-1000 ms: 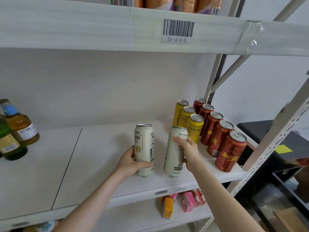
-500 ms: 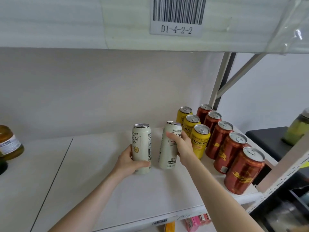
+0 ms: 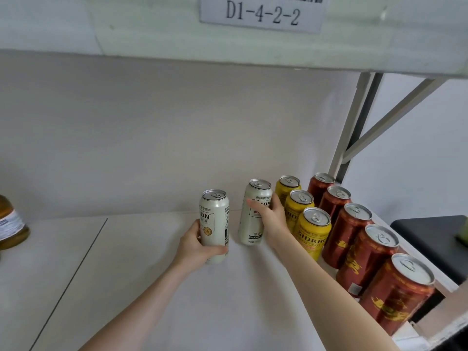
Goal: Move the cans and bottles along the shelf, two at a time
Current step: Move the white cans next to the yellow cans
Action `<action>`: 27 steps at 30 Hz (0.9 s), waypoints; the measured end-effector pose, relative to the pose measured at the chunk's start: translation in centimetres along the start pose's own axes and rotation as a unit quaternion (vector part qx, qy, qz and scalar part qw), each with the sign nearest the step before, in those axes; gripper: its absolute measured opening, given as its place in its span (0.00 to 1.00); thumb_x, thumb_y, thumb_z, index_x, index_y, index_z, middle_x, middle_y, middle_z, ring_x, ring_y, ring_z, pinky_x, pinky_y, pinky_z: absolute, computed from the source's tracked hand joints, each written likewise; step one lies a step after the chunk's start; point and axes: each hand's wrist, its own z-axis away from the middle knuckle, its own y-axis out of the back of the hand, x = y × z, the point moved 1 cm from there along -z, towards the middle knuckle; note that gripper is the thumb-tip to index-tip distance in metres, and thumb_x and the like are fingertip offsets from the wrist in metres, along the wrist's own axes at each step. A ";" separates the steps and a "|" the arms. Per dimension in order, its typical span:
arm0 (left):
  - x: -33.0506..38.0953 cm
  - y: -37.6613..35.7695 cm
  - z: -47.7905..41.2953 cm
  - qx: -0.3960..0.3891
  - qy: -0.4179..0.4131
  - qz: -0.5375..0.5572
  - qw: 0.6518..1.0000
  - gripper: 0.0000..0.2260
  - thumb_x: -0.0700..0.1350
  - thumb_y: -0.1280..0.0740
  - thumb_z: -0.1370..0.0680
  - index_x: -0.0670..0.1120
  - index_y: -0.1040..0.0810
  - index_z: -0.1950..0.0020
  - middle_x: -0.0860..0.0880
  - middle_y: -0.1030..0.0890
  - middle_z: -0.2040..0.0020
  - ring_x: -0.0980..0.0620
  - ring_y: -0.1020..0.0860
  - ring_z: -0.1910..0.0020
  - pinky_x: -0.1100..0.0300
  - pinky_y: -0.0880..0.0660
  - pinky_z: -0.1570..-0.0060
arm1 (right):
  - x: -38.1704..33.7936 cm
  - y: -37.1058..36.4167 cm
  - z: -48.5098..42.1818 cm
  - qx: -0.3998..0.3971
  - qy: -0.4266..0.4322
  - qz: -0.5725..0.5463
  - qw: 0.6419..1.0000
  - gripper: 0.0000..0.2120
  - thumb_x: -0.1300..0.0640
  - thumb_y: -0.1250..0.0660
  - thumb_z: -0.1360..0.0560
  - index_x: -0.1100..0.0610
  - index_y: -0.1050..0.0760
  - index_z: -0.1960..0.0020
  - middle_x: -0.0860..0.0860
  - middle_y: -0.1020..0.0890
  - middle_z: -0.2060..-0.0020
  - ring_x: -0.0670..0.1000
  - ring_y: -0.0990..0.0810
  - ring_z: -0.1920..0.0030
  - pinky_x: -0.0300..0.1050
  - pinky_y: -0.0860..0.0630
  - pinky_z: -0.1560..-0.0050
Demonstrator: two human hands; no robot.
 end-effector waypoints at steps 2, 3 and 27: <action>-0.3 -0.1 -0.4 0.010 -0.003 -0.006 1.000 0.32 0.50 0.19 0.49 0.56 0.24 0.47 0.56 0.16 0.51 0.55 0.17 0.52 0.49 0.17 0.55 | 0.4 -0.2 -0.6 -0.002 0.006 0.006 1.000 0.22 0.54 0.22 0.33 0.46 0.23 0.41 0.46 0.16 0.49 0.49 0.18 0.46 0.50 0.22 0.44; -0.4 -0.1 -0.6 0.015 -0.006 -0.010 1.000 0.32 0.50 0.19 0.49 0.56 0.24 0.46 0.56 0.16 0.51 0.55 0.17 0.53 0.49 0.17 0.55 | 0.7 -0.2 -0.9 -0.003 0.007 0.009 1.000 0.22 0.54 0.22 0.33 0.46 0.24 0.41 0.46 0.16 0.49 0.49 0.19 0.46 0.50 0.23 0.43; -2.4 0.1 -1.0 0.023 -0.024 -0.026 0.999 0.31 0.46 0.16 0.43 0.55 0.24 0.45 0.57 0.16 0.50 0.62 0.18 0.55 0.66 0.21 0.58 | 2.4 0.6 0.3 0.045 -0.032 -0.004 0.998 0.36 0.49 0.23 0.30 0.50 0.35 0.27 0.49 0.23 0.38 0.45 0.23 0.41 0.43 0.26 0.47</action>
